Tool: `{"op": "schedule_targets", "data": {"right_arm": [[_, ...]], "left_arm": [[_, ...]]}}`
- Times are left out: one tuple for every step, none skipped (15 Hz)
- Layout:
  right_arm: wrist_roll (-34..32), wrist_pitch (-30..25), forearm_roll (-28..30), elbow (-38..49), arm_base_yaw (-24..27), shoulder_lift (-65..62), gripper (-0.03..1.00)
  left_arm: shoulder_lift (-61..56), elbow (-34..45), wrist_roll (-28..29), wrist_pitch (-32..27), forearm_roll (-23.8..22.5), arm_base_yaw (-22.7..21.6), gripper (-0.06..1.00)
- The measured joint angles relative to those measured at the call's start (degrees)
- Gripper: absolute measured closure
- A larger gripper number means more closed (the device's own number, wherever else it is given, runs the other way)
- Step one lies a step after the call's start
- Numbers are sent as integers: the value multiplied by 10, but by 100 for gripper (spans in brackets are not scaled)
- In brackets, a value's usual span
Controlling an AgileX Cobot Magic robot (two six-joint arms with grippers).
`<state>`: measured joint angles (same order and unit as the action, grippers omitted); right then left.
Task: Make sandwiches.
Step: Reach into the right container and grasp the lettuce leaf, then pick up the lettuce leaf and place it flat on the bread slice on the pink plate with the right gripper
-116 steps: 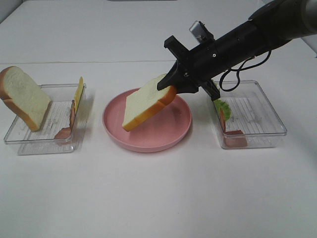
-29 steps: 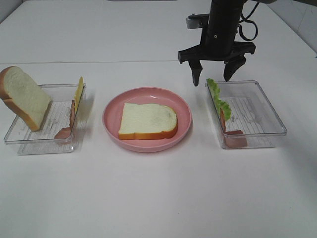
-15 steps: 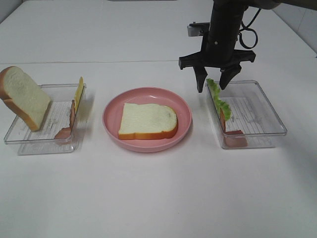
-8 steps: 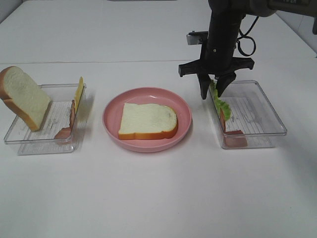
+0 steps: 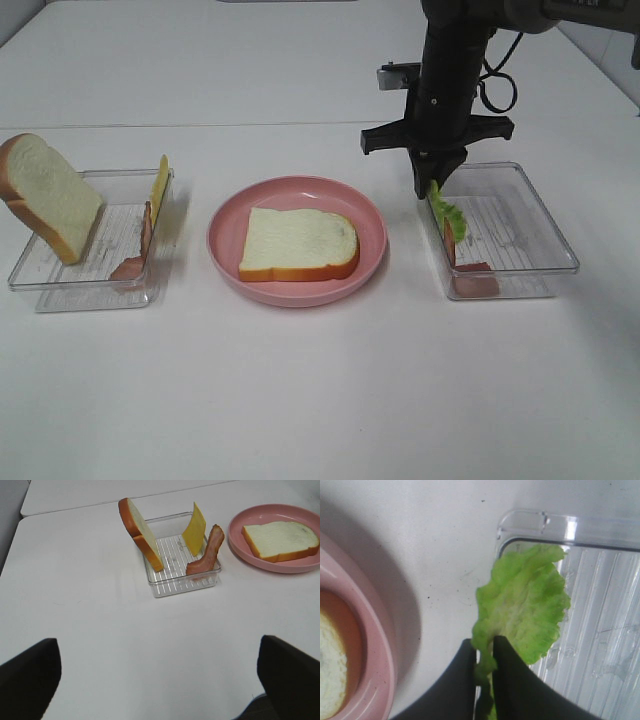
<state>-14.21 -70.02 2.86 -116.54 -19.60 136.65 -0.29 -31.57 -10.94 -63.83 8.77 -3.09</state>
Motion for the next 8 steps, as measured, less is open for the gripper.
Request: {"op": "schedule_targets", "data": {"right_arm": [[2,-1,4,0,0,0,91],[5,-1,5,0,0,0,95],[10,-1,6,0,0,0,95],[10,-1,6,0,0,-1,95],[10,-1,6,0,0,-1,95],[10,-1,6,0,0,-4,95],[10,-1,3,0,0,-9,95],[10,-1,1,0,0,-17,95]], "left_arm": [[0,0,0,0,0,0,-5],[0,0,0,0,0,0,-5],[0,0,0,0,0,0,-5],[0,0,0,0,0,0,-5],[0,0,0,0,0,0,-5],[0,0,0,0,0,0,-5],[0,0,0,0,0,0,-5],[0,0,0,0,0,0,-5]]}}
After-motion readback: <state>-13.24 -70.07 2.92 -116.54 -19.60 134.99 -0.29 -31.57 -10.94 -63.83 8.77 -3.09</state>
